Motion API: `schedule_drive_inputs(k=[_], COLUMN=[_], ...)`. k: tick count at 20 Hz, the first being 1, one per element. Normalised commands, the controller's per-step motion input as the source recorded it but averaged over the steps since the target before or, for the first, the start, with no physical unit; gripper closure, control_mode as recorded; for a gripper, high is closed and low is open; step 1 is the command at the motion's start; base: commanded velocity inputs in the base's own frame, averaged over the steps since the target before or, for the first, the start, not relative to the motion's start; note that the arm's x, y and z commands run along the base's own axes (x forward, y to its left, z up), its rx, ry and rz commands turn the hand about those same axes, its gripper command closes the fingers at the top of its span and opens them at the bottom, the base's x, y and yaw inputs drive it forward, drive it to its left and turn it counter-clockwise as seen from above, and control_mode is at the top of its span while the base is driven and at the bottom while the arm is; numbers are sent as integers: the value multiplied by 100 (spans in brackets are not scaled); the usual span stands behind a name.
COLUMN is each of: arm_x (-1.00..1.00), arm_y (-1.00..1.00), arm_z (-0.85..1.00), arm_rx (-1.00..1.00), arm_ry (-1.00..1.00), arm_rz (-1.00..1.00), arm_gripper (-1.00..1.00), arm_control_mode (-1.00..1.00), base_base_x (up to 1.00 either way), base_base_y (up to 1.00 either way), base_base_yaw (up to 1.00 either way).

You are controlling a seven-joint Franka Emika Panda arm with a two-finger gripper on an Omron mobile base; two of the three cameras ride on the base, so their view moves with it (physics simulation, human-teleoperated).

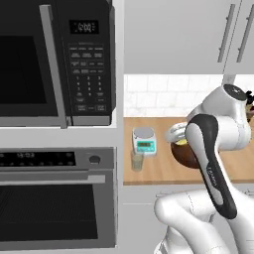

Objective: Grab a lemon wedge from the fridge and one ice cube from the ice bowl, and put them in the glass of lemonade.

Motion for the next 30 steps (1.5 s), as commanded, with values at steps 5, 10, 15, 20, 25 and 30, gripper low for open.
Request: schedule_drive_inputs(k=[5, 10, 15, 20, 25, 30], arm_x=[79, 49, 20, 33, 40, 40], arm_y=[52, 65, 6, -4, -3, 0], arm_z=[-23, -46, -65, -45, -22, 0], arm_rx=[-3, -23, -14, -3, 0, 0], arm_ry=[14, 19, 1, 0, 0, 3], arm_rz=[10, 0, 0, 0, 0, 0], arm_gripper=[100, 100, 100, 100, 100, 100], arm_control_mode=[-100, -100, -100, -100, -100, -100], base_base_x=[0, 0, 0, 0, 0, 0], base_base_y=[0, 0, 0, 0, 0, 0], base_base_yaw=[0, 0, 0, 0, 0, 0])
